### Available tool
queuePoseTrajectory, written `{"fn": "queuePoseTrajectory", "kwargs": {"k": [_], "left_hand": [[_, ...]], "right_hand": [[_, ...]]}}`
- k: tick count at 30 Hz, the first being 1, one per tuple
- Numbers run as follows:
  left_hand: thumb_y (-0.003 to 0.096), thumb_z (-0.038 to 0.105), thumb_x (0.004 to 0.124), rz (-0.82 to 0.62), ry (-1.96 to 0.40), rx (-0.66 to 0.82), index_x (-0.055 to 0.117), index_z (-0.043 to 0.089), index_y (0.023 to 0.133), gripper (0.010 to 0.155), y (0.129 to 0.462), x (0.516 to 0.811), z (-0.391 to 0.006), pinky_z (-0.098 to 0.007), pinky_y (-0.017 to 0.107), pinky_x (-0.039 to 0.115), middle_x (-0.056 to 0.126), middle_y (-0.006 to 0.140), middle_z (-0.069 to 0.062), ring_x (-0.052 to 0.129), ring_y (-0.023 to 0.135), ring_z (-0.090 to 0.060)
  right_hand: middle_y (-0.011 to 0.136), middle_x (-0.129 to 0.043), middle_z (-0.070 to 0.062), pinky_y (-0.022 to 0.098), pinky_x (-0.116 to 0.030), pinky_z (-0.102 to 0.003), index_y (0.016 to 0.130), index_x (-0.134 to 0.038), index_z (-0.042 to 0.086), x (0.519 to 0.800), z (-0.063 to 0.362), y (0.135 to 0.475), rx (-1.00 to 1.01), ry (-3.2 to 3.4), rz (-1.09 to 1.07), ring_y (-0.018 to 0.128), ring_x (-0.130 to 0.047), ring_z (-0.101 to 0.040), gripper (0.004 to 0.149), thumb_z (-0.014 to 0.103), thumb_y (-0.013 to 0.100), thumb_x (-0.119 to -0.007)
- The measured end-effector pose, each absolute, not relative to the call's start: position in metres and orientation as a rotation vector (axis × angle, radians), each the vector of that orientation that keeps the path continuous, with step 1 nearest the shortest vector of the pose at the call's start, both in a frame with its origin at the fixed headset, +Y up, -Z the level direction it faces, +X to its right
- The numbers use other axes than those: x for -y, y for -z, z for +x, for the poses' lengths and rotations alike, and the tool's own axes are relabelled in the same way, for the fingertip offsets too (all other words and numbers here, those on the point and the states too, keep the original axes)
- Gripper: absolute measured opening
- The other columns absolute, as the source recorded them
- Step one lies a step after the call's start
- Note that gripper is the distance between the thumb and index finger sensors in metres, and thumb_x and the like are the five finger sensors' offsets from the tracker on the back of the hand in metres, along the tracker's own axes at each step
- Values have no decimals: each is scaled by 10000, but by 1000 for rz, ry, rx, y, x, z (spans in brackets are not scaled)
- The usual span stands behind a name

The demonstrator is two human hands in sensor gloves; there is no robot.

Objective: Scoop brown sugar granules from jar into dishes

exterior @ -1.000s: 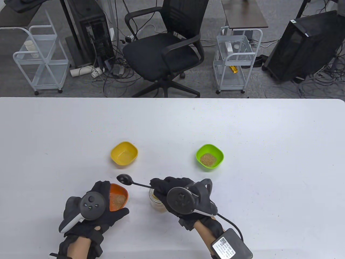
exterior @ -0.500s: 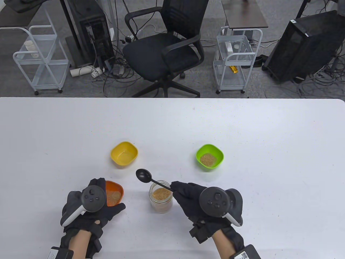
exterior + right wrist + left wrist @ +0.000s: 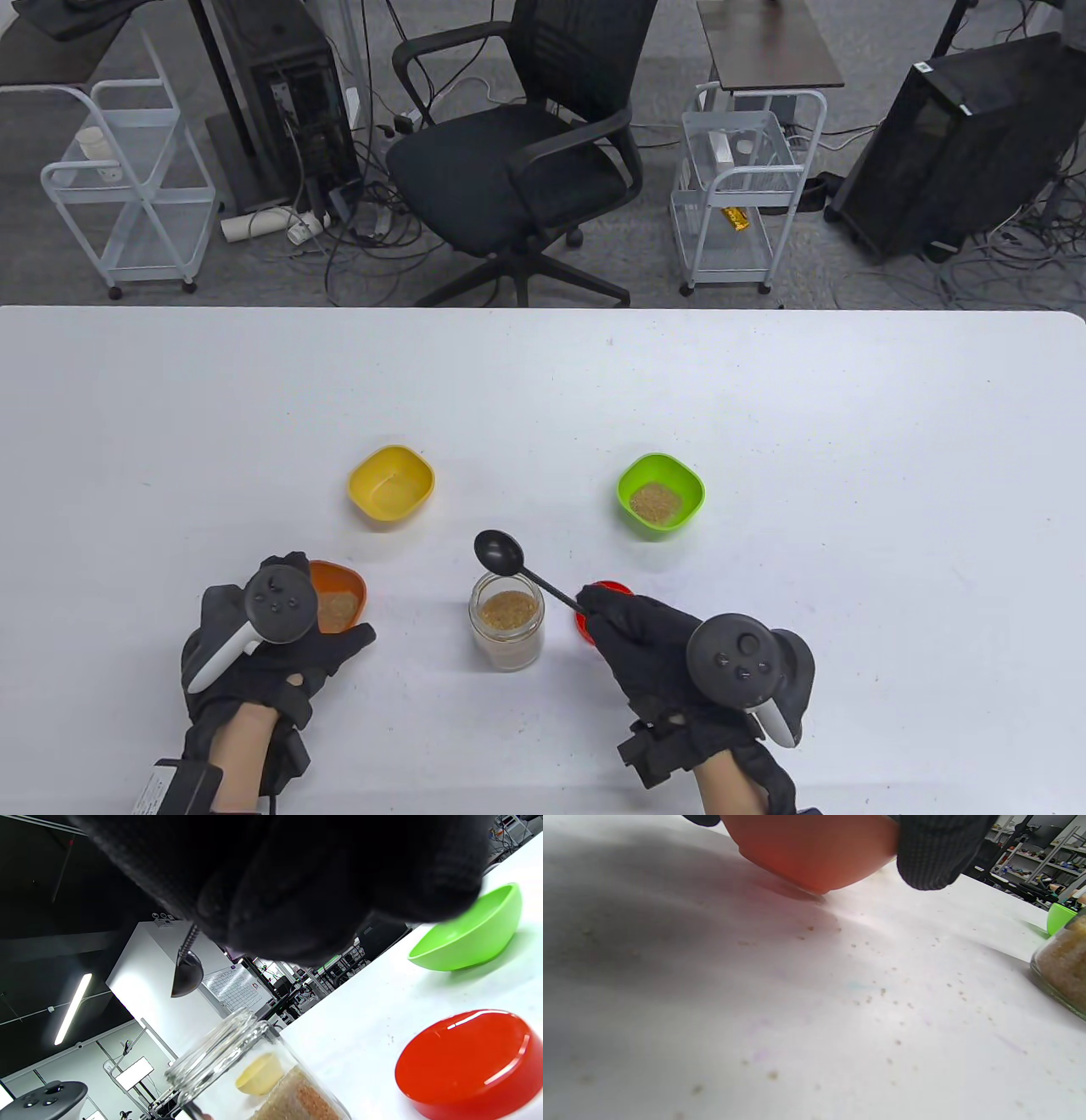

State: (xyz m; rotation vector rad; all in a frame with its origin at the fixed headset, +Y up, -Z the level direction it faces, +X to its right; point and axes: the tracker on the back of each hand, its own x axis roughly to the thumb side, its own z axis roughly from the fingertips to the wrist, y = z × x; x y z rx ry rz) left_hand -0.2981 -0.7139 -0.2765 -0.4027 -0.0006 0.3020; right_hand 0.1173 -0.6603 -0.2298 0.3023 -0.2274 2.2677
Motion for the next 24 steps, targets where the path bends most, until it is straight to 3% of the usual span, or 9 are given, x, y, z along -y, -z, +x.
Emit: {"fn": "queuePoseTrajectory", "kwargs": {"k": [12, 17, 20, 24], "left_hand": [[577, 623, 782, -423, -358, -57, 49, -94, 1138, 1169, 281, 721, -313, -624, 833, 461, 44, 1173, -392, 264, 1067, -603], [575, 625, 774, -435, -363, -65, 24, -97, 1132, 1180, 279, 720, -314, -703, 803, 395, 16, 1173, -394, 210, 1082, -628], [568, 648, 762, -427, -371, -44, 10, -110, 1128, 1206, 279, 710, -315, -762, 753, 294, -16, 1167, -410, 129, 1072, -667], [563, 663, 753, -381, -305, -16, 11, -98, 1135, 1207, 285, 691, -310, -763, 757, 265, -21, 1179, -400, 102, 1091, -659]], "right_hand": [[521, -1035, 82, 327, -948, -369, 858, -912, 225, 667, 118, 231, 198, -2257, 320, 270, -1068, -129, 403, 407, 510, -825], [521, -1035, 86, 327, -948, -368, 859, -911, 227, 667, 118, 231, 194, -2256, 323, 271, -1068, -129, 403, 407, 509, -825], [523, -1034, 84, 329, -948, -367, 859, -911, 228, 666, 119, 231, 202, -2251, 318, 272, -1068, -128, 403, 409, 510, -824], [523, -1035, 83, 329, -948, -368, 861, -909, 229, 666, 120, 231, 207, -2246, 311, 273, -1068, -129, 404, 409, 509, -824]]}}
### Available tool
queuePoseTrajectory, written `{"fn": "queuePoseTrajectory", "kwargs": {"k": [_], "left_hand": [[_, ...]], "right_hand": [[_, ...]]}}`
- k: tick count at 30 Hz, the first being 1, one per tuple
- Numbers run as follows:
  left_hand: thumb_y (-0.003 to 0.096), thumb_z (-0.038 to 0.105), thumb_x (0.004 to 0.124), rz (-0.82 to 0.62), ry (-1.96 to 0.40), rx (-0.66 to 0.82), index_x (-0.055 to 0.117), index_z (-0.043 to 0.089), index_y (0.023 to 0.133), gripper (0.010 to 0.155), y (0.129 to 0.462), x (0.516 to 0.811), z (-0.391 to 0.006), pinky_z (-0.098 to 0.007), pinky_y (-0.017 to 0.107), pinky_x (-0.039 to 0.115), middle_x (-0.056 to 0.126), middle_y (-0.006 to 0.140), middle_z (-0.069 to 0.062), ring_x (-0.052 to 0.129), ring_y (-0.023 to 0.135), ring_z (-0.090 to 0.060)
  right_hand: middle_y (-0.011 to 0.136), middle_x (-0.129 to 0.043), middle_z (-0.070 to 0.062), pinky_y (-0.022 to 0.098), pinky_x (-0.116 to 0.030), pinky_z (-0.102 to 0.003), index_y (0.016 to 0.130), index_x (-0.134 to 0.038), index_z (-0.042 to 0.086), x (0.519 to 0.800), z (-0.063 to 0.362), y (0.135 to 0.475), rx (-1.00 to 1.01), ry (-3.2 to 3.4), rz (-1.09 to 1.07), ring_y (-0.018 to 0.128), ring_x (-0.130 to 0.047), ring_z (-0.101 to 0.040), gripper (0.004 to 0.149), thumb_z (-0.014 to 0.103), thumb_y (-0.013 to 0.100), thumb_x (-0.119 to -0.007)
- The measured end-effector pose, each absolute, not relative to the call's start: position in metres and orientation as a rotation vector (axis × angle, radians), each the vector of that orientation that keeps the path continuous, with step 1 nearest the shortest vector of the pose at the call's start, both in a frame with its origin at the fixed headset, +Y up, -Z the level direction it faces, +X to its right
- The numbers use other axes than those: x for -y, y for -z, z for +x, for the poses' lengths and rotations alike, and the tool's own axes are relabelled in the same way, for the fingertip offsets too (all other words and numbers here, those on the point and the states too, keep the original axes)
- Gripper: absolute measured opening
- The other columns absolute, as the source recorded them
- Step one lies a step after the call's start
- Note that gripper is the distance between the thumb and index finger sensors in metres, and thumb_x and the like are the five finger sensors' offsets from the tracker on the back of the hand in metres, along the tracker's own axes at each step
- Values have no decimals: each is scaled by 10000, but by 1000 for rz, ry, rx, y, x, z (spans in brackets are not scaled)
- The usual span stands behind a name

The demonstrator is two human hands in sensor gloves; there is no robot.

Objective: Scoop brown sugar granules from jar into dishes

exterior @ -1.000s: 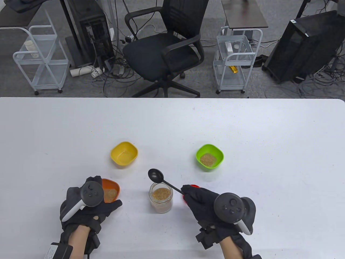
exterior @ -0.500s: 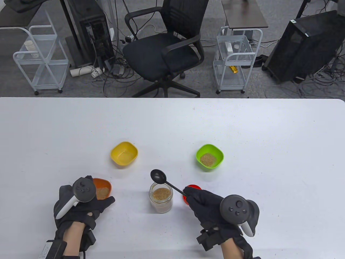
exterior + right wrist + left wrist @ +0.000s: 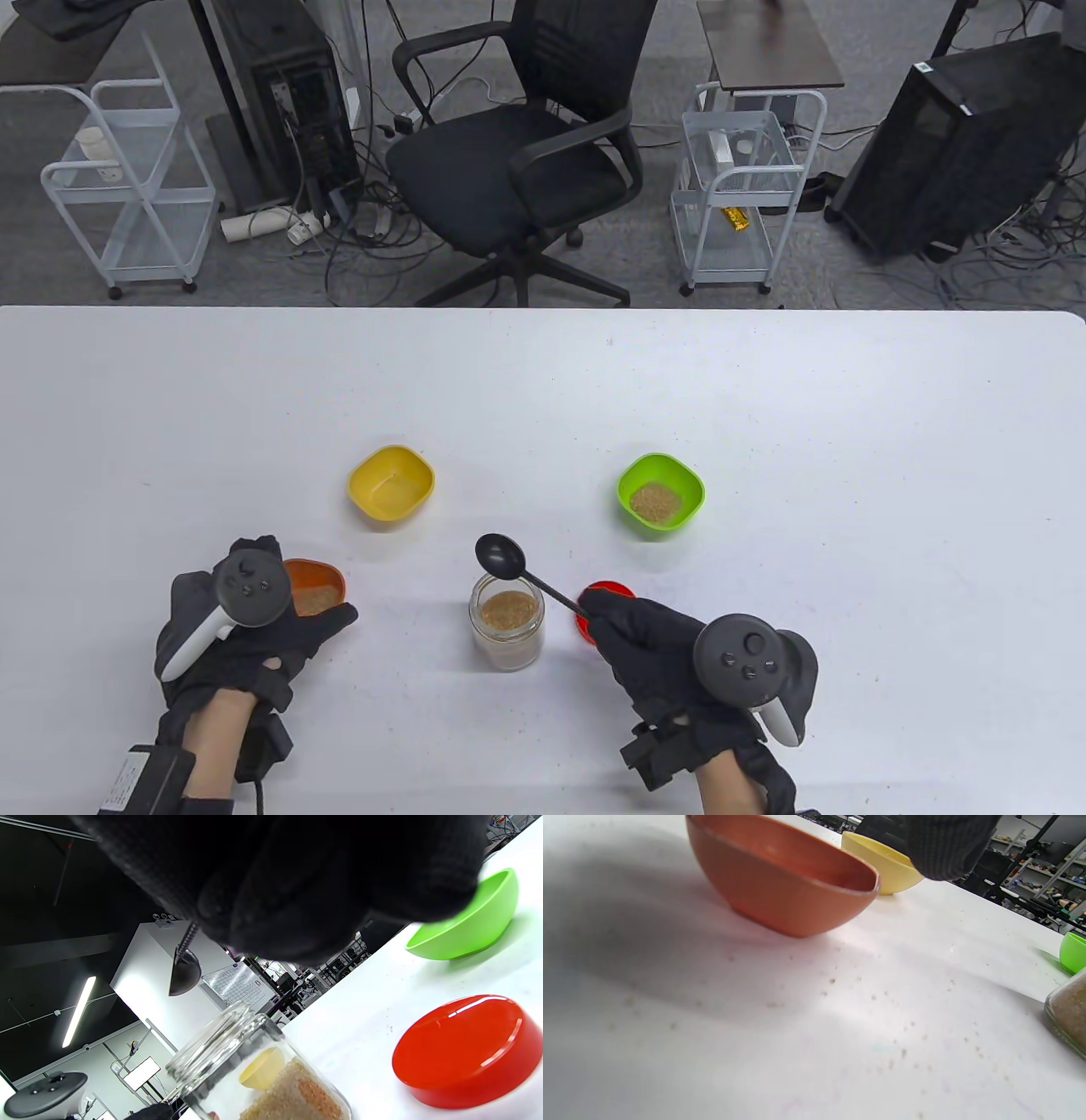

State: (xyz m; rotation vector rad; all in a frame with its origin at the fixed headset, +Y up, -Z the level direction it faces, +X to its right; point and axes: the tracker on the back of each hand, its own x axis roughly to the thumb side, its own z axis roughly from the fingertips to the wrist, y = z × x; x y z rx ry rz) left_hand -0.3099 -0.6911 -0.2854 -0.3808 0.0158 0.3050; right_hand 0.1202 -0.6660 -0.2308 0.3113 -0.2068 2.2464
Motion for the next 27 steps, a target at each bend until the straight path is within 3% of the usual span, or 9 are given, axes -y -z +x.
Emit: {"fn": "queuePoseTrajectory", "kwargs": {"k": [10, 17, 27], "left_hand": [[559, 683, 745, -423, -203, 9, 25, -74, 1152, 1202, 334, 660, -284, -745, 806, 342, 18, 1214, -383, 141, 1150, -637], [548, 705, 747, -537, 12, 6, 42, -84, 1152, 1218, 382, 644, -252, -753, 808, 409, 57, 1223, -400, 201, 1162, -658], [528, 714, 771, -667, 70, 22, 31, -108, 1137, 1262, 431, 674, -219, -737, 805, 496, 71, 1208, -428, 261, 1147, -682]], "right_hand": [[525, -1033, 85, 331, -947, -368, 863, -906, 230, 669, 127, 230, 203, -2222, 290, 277, -1067, -130, 404, 408, 510, -823], [527, -1033, 83, 332, -946, -370, 863, -906, 230, 671, 131, 229, 200, -2211, 267, 278, -1068, -130, 404, 408, 510, -822], [532, -1031, 87, 337, -946, -368, 865, -905, 232, 670, 132, 231, 175, -2188, 283, 283, -1068, -130, 403, 410, 513, -820]]}}
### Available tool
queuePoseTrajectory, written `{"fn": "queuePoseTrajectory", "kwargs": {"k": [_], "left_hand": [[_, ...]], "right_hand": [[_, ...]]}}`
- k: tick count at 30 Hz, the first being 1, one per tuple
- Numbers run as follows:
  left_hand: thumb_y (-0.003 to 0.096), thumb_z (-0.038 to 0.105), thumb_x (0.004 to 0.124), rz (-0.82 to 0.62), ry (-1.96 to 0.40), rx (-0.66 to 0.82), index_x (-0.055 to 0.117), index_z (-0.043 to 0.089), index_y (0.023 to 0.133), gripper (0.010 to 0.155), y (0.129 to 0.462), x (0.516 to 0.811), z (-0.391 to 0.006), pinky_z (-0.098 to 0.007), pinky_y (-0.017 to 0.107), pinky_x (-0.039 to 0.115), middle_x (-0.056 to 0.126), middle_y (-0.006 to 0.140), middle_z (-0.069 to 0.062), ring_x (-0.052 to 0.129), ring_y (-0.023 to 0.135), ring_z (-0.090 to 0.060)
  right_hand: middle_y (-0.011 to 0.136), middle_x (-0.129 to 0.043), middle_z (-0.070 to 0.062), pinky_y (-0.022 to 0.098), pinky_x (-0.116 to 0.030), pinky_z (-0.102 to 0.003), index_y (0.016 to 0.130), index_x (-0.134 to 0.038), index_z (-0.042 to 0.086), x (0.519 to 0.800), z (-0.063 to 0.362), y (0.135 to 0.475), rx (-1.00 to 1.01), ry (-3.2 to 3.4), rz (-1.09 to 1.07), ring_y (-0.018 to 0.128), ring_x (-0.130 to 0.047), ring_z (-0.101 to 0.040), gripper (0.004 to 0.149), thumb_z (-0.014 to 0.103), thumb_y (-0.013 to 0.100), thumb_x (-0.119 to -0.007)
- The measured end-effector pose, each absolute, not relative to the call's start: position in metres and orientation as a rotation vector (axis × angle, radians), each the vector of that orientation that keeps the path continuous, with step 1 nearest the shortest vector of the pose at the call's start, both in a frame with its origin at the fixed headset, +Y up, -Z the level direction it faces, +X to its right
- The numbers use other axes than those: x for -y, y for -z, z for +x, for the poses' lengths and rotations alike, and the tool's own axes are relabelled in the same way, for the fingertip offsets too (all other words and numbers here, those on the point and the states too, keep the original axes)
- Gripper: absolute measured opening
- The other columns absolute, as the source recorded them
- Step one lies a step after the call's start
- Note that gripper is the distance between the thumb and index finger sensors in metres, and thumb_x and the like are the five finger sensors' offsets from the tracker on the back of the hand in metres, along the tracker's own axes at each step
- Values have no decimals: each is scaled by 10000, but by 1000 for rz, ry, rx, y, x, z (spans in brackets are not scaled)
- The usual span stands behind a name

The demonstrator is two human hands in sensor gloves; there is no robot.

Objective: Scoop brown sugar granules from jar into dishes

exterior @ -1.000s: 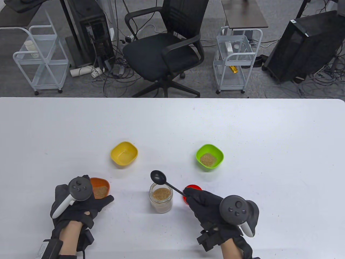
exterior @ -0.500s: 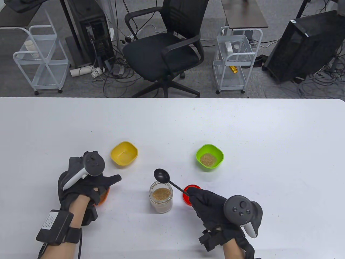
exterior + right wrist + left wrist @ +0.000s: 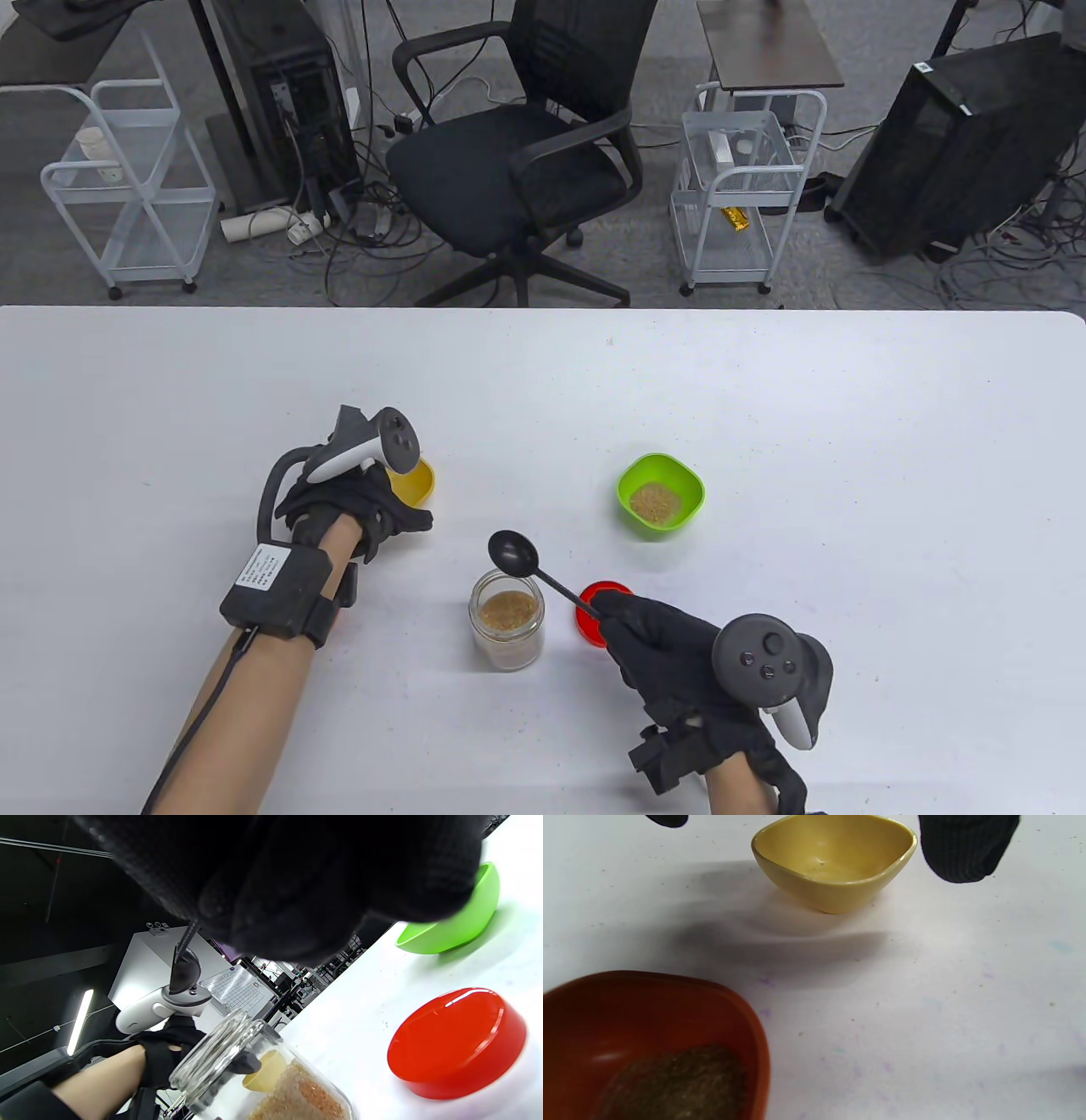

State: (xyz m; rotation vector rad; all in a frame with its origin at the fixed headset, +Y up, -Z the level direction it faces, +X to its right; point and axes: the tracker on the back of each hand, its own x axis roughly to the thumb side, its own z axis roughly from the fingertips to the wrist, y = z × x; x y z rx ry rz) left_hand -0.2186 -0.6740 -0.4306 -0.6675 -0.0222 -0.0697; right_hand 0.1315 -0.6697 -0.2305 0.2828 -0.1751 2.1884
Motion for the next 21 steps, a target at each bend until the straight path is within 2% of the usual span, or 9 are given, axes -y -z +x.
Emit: {"fn": "queuePoseTrajectory", "kwargs": {"k": [7, 21], "left_hand": [[520, 704, 794, -704, 18, 16, 21, -110, 1127, 1276, 441, 688, -219, -715, 810, 517, 80, 1205, -424, 281, 1149, -665], [555, 620, 830, -679, 39, 15, 32, -78, 1135, 1208, 444, 696, -217, -651, 826, 535, 164, 1222, -364, 373, 1153, -589]], "right_hand": [[530, -1032, 86, 336, -947, -368, 865, -905, 230, 670, 131, 229, 176, -2170, 298, 283, -1068, -130, 405, 408, 512, -821], [532, -1031, 86, 337, -946, -369, 865, -904, 230, 670, 132, 227, 177, -2167, 292, 285, -1068, -132, 404, 408, 512, -820]]}}
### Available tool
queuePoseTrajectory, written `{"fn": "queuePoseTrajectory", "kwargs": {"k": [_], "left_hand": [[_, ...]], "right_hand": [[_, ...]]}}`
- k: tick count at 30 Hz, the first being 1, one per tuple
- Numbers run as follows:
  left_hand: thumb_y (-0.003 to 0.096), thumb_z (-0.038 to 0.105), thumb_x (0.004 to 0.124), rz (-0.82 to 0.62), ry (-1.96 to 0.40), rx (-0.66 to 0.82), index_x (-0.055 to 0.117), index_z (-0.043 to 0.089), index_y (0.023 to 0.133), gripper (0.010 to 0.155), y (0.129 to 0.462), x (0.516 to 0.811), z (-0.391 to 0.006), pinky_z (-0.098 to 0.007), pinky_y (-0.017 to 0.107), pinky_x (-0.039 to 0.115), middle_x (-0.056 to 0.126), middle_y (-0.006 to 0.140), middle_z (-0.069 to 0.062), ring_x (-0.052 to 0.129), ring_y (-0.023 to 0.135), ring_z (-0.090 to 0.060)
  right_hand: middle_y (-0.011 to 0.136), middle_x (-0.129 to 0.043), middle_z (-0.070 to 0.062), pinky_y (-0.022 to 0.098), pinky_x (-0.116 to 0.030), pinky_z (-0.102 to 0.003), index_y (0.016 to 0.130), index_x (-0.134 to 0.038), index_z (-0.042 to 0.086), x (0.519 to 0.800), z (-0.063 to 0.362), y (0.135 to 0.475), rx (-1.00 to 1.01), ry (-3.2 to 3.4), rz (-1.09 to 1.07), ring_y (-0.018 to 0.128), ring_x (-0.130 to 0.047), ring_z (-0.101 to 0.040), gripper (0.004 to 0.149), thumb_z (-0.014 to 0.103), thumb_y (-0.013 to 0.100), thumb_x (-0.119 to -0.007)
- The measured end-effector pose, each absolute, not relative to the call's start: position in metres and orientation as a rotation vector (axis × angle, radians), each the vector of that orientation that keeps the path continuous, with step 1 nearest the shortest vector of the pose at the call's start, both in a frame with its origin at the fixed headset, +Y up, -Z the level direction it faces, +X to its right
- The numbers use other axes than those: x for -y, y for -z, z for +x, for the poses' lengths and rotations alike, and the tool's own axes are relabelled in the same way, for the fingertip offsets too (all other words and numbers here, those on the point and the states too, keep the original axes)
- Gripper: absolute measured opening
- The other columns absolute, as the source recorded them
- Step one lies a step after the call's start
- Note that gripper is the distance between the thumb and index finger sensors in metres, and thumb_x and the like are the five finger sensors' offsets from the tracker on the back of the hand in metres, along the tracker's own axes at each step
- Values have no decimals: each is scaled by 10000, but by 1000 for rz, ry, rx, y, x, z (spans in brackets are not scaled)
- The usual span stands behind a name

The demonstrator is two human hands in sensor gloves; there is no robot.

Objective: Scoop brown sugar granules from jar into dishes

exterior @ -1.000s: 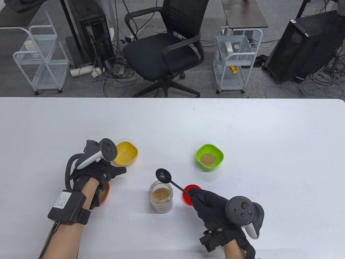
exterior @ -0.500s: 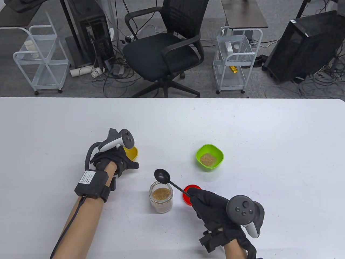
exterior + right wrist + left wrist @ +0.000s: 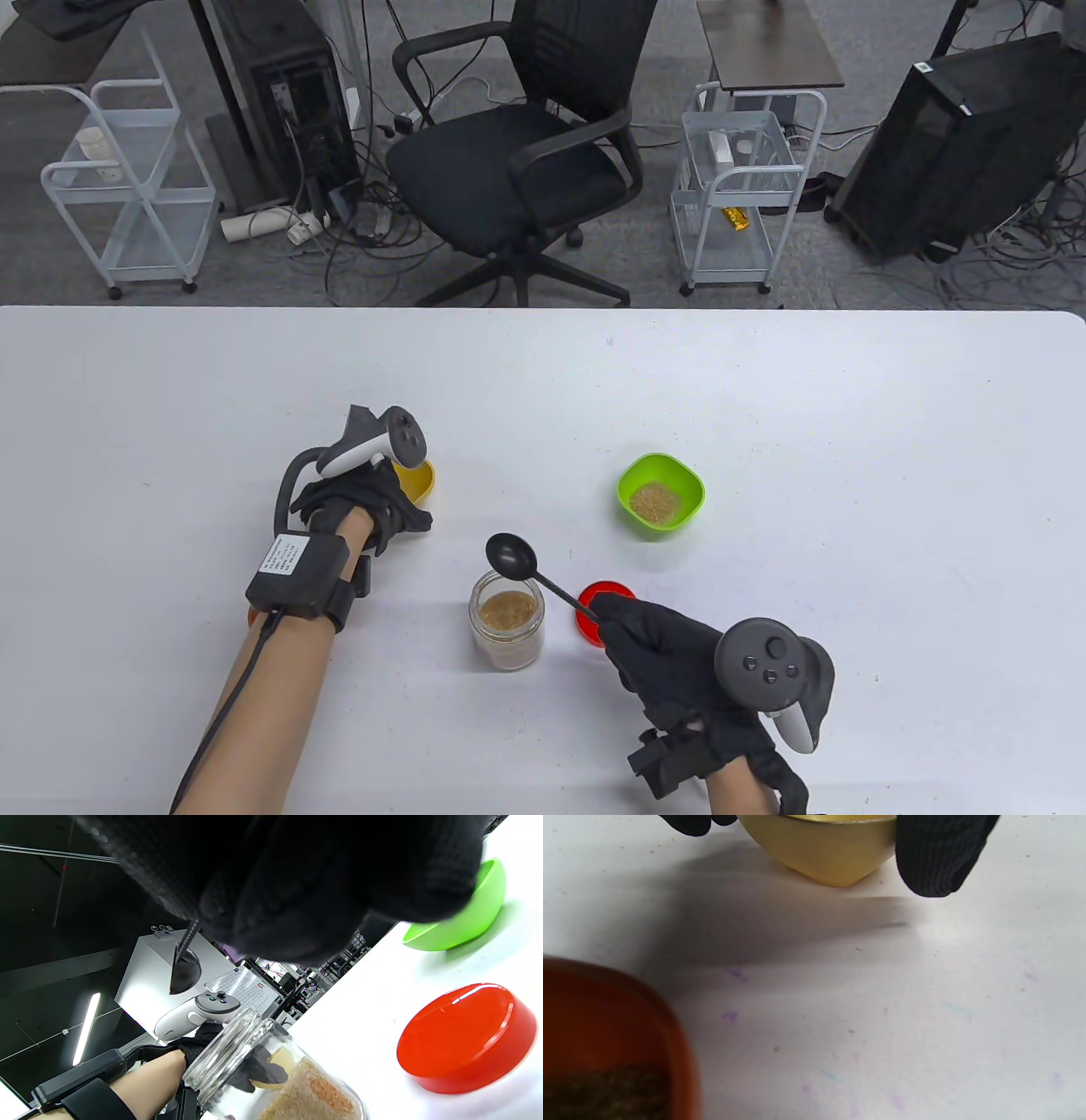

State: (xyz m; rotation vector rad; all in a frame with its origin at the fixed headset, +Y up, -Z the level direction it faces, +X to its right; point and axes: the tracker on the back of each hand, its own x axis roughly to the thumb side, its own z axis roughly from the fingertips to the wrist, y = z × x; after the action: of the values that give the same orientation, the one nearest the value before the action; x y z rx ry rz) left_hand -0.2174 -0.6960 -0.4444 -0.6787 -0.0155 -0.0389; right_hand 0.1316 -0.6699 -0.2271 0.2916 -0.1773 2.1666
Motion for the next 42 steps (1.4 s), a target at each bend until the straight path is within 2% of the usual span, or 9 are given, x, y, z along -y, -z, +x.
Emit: {"fn": "queuePoseTrajectory", "kwargs": {"k": [10, 23, 32, 42], "left_hand": [[536, 648, 819, -677, -14, 45, 16, -77, 1133, 1236, 444, 696, -214, -648, 830, 491, 117, 1216, -364, 317, 1142, -601], [563, 596, 830, -607, -23, 68, 52, -62, 1144, 1173, 439, 692, -214, -634, 829, 499, 160, 1220, -347, 357, 1133, -589], [551, 598, 846, -528, -57, 132, 90, -73, 1147, 1174, 413, 663, -216, -632, 815, 529, 184, 1208, -359, 384, 1105, -600], [548, 598, 853, -444, -124, 229, 113, -66, 1157, 1166, 366, 633, -213, -628, 813, 547, 184, 1200, -363, 382, 1089, -603]], "right_hand": [[534, -1031, 84, 340, -946, -371, 867, -902, 229, 670, 131, 227, 171, -2171, 293, 288, -1068, -132, 405, 406, 512, -821], [535, -1031, 82, 341, -945, -372, 866, -904, 230, 670, 131, 228, 165, -2174, 290, 289, -1068, -134, 405, 406, 511, -822], [536, -1030, 85, 343, -944, -373, 868, -901, 232, 670, 130, 229, 146, -2179, 294, 292, -1068, -134, 404, 406, 512, -821], [538, -1030, 83, 345, -944, -372, 870, -901, 231, 671, 130, 231, 130, -2170, 289, 293, -1068, -134, 405, 406, 514, -820]]}}
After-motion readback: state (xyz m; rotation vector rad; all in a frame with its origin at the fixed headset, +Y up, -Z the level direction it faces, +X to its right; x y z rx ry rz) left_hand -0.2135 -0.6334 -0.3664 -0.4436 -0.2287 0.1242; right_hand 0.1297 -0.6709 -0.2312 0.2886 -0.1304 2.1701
